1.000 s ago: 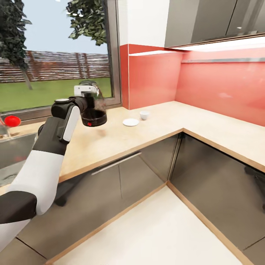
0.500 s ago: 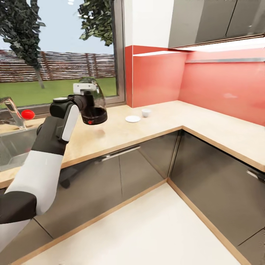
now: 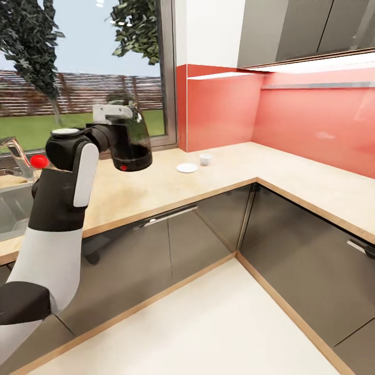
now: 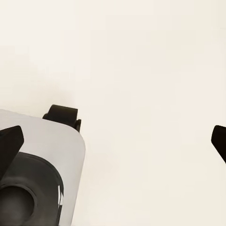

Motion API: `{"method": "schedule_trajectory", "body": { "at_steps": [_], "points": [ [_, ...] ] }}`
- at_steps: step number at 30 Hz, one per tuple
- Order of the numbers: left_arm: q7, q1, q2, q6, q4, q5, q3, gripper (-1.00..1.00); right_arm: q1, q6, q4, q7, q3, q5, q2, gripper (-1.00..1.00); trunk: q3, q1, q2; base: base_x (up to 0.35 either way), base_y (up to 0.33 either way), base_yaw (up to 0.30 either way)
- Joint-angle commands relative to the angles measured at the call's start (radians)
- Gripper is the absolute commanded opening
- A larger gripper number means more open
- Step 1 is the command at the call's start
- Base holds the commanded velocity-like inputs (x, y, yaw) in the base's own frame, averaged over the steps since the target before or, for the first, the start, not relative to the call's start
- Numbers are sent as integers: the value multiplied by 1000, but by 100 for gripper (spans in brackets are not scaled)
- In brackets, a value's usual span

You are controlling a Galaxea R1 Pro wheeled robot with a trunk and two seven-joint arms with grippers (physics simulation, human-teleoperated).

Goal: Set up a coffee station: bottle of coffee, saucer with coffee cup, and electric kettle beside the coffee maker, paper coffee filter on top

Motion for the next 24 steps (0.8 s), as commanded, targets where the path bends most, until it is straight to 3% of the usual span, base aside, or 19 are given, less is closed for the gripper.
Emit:
{"method": "schedule_trajectory", "body": {
  "at_steps": [1,3,6,10,24],
  "points": [
    [11,6,1,10,-8,2,-2,-100,-1,-2,1,0,4,5,-1,100,-1,0,0,0,0,0],
    [11,14,0,14,-19,0,-3,-100,-1,-2,1,0,4,5,-1,100,-1,0,0,0,0,0],
    [42,46,-4,18,-34,-13,-43,-100,-1,-2,1,0,4,5,-2,100,-1,0,0,0,0,0],
    [127,56,-6,21,-42,-17,-100,-100,-1,-2,1,0,4,6,-2,100,-1,0,0,0,0,0],
    [166,59,-8,23,-47,-19,-125,-100,0,-2,0,0,4,7,-2,100,-1,0,0,0,0,0]
  ]
}}
